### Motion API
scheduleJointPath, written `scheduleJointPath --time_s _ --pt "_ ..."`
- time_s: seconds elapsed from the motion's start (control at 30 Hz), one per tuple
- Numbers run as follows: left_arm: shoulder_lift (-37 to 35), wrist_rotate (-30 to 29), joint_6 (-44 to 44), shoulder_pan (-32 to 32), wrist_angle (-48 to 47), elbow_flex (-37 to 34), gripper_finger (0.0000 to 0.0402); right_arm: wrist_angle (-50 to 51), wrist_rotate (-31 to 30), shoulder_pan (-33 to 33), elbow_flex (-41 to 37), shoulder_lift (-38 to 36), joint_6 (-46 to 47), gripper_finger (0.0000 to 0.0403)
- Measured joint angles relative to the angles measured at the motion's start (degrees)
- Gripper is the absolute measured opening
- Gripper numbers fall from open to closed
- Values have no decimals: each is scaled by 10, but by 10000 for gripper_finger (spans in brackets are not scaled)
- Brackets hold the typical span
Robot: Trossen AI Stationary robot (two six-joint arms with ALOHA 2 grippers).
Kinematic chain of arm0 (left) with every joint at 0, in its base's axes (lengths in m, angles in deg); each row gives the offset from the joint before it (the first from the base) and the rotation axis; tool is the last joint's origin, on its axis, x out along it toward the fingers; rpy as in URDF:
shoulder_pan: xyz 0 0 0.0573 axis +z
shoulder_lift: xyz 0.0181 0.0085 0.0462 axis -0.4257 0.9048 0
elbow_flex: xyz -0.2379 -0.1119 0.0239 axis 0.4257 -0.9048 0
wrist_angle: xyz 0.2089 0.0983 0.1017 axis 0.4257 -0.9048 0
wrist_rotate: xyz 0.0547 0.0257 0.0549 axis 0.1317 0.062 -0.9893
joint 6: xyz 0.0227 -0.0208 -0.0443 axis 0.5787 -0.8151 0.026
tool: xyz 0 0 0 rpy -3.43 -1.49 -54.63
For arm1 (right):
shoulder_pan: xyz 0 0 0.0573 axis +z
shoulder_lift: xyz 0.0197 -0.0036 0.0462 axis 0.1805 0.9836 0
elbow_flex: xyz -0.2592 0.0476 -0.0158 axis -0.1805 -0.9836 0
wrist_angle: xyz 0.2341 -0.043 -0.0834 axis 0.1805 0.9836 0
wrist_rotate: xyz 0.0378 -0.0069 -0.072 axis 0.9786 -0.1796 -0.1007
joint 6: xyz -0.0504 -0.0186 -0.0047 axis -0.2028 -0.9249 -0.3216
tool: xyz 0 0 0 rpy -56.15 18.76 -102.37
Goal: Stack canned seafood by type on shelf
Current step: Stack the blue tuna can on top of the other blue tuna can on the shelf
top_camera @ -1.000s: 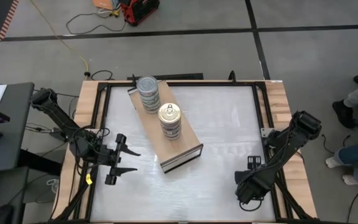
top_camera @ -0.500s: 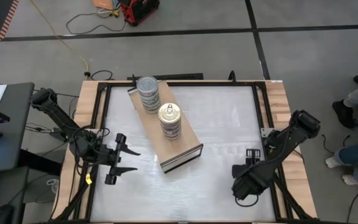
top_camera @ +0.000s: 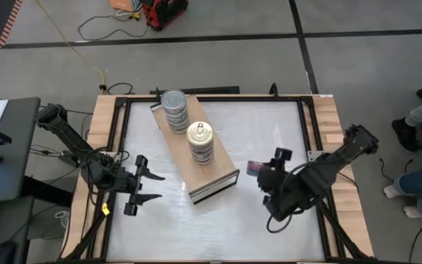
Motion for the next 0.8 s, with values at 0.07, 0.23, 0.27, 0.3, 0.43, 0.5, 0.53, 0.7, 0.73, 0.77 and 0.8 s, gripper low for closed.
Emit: scheduleJointPath --time_s 0.07,0.23,0.27,0.3,0.43,0.5,0.53,0.7,0.73,0.77,0.8 --pt "-5 0 -3 0 0 0 224 -70 -28 1 24 -8 -78 221" --pt "-19 -3 -5 0 0 0 224 -299 -69 0 64 -16 -346 229" --pt "-23 -8 -5 0 2 0 224 -349 -81 -2 67 -16 -407 228" --pt "-27 -13 -5 0 5 0 224 -398 -89 -5 68 -16 -474 226" --pt "-37 -47 -8 0 35 0 224 -560 -97 -35 68 -6 -726 223" --pt "-42 -54 -12 1 47 0 224 -609 -97 -61 68 5 -816 226" --pt "-45 -53 -17 2 49 0 224 -630 -97 -73 68 11 -851 228" --pt "-71 -45 -54 5 -12 18 224 -678 -104 -130 67 31 -984 230" --pt "-78 -42 -62 5 -36 26 224 -681 -109 -138 67 35 -1007 229" --pt "-84 -40 -68 5 -61 34 224 -691 -116 -150 67 40 -1029 228" --pt "-91 -40 -75 5 -88 43 224 -703 -119 -160 67 43 -1049 227"
